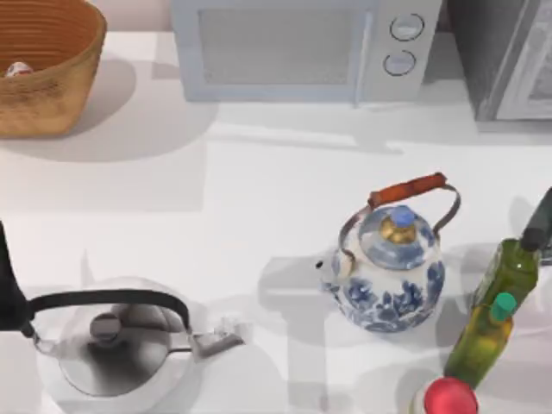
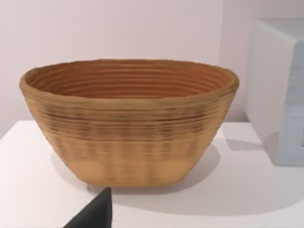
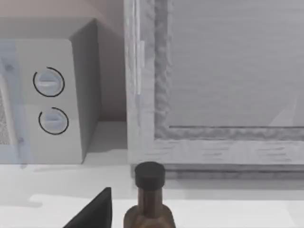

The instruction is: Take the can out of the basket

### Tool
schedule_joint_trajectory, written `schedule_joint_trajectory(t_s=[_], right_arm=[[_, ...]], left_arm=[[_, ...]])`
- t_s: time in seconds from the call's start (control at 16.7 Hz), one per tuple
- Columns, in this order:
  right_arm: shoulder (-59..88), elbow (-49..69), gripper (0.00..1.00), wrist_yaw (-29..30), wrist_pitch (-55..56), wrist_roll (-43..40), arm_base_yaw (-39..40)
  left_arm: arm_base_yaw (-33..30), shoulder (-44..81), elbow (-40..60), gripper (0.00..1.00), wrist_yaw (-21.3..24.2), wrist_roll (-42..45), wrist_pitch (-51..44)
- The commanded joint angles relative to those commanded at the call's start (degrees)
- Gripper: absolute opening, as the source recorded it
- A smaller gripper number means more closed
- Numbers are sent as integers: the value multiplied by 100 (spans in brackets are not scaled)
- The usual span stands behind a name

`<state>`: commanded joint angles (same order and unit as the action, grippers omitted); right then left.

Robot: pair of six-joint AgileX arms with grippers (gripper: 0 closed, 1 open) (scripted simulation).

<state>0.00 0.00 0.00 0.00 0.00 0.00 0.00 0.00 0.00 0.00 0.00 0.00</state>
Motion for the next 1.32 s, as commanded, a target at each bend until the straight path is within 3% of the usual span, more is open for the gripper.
schedule_joint_trajectory(t_s=[0.3,0.54,0.84,1.32], right_arm=[[0,0,100,0,0,0,0],[0,0,100,0,0,0,0],[0,0,100,0,0,0,0],[0,0,100,0,0,0,0]], left_arm=[[97,274,291,100,-25,23,-152],[377,1334,1343,100,-43,106,-702],[786,3525,3443,100,67,260,-1737],[1255,8036,7688,100,612,521,-3625]])
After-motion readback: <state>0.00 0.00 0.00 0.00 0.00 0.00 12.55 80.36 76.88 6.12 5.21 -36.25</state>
